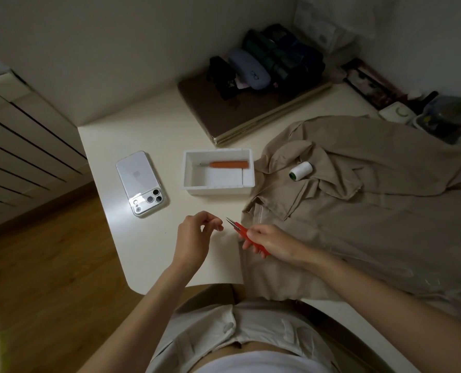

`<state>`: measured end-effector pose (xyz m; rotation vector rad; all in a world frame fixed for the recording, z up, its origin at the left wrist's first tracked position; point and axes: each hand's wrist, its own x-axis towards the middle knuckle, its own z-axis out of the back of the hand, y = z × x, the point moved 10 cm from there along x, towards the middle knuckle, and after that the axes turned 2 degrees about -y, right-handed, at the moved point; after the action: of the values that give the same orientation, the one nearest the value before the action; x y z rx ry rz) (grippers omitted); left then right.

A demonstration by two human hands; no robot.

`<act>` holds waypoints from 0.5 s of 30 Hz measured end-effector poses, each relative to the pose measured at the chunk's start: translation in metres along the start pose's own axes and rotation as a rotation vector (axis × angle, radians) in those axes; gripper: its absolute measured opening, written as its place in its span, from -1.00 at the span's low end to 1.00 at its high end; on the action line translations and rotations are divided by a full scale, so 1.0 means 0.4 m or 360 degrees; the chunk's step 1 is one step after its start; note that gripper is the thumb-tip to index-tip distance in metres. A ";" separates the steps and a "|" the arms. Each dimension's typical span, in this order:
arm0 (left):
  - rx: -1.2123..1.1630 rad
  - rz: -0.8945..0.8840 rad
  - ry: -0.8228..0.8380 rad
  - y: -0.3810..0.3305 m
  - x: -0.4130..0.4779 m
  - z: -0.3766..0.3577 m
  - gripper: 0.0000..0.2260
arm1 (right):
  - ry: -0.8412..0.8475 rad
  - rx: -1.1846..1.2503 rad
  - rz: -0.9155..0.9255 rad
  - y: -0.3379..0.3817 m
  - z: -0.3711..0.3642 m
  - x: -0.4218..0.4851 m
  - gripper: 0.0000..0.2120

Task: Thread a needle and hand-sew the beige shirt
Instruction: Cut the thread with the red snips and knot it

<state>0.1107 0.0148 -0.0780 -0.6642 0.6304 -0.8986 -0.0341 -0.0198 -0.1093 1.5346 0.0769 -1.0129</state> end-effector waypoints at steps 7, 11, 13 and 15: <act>0.0049 -0.0048 0.0013 -0.006 -0.003 -0.006 -0.88 | -0.0023 -0.0043 0.0088 0.024 -0.011 0.021 -0.78; 0.0061 -0.0068 0.0020 -0.006 -0.002 -0.005 -0.87 | -0.0044 -0.0069 0.0139 0.035 -0.014 0.025 -0.76; 0.0059 -0.0058 0.0021 -0.005 -0.002 -0.004 -0.87 | -0.0066 -0.0097 0.0146 0.036 -0.013 0.029 -0.76; 0.0055 -0.0052 0.0021 -0.003 -0.003 -0.004 -0.87 | -0.0073 -0.0110 0.0137 0.034 -0.015 0.032 -0.76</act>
<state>0.1084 0.0149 -0.0781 -0.6394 0.6158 -0.9429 -0.0151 -0.0246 -0.1073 1.4393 0.0137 -0.9672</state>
